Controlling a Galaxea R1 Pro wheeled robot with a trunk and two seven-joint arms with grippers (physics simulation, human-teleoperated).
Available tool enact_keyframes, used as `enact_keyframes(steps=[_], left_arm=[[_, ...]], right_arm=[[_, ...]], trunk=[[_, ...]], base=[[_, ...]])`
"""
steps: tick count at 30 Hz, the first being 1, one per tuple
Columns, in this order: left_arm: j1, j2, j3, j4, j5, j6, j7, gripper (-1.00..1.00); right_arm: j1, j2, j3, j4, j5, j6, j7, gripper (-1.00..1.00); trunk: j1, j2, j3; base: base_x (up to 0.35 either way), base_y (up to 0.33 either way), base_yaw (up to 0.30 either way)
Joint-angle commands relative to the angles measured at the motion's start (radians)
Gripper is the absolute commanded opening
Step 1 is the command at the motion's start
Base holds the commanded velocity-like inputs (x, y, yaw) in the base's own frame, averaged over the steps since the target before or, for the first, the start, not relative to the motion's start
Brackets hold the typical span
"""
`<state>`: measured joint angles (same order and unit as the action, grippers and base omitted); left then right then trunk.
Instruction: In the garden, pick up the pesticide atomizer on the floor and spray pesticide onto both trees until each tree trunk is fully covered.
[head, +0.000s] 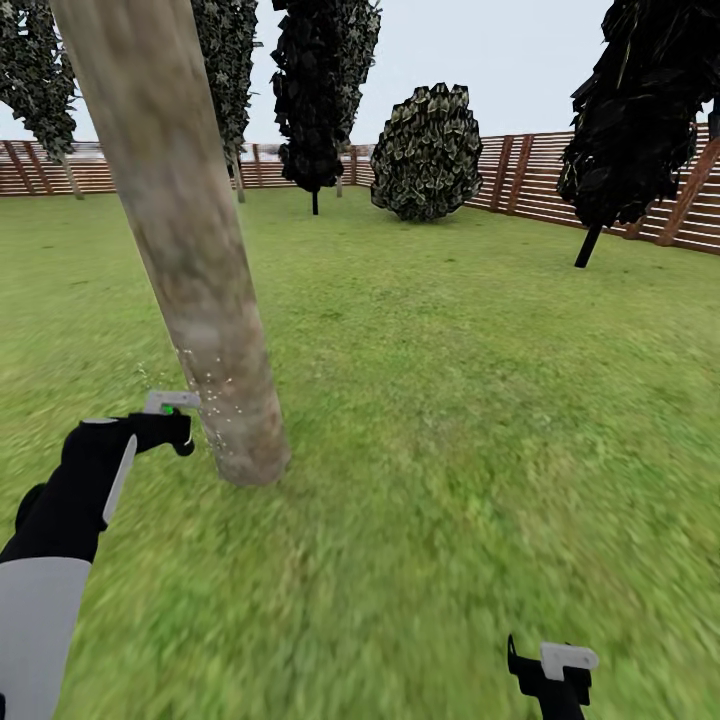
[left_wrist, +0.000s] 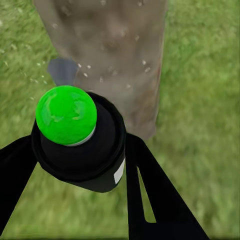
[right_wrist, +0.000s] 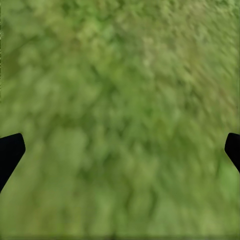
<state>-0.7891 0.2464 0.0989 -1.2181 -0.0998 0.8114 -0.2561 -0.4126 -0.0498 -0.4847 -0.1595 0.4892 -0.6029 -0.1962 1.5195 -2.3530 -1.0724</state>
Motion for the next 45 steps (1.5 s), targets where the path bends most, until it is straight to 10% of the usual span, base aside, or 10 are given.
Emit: enact_keyframes(steps=[1, 14, 19, 45], left_arm=[[0.001, 0.000, 0.001, 0.001, 0.001, 0.000, 0.000, -1.00], [0.136, -0.012, 0.002, 0.159, -0.008, -0.118, 0.021, -1.00], [0.139, -0.018, 0.004, 0.295, -0.006, -0.184, 0.068, -1.00], [0.140, -0.049, 0.041, 0.447, -0.005, -0.274, 0.204, -1.00]], right_arm=[[0.000, 0.000, 0.000, 0.000, 0.000, 0.000, 0.000, 1.00], [0.000, 0.005, 0.000, -0.002, -0.001, -0.001, -0.002, 1.00], [0.000, 0.001, 0.000, -0.002, -0.001, -0.001, -0.002, 1.00], [0.000, 0.002, 0.000, -0.001, -0.001, 0.000, -0.002, 1.00]], trunk=[[0.000, 0.000, 0.000], [0.000, 0.000, 0.000], [0.000, 0.000, 0.000], [0.000, 0.000, 0.000]], base=[[0.000, 0.000, 0.000], [0.019, -0.235, 0.178], [0.142, -0.260, 0.070], [0.134, -0.243, 0.104]])
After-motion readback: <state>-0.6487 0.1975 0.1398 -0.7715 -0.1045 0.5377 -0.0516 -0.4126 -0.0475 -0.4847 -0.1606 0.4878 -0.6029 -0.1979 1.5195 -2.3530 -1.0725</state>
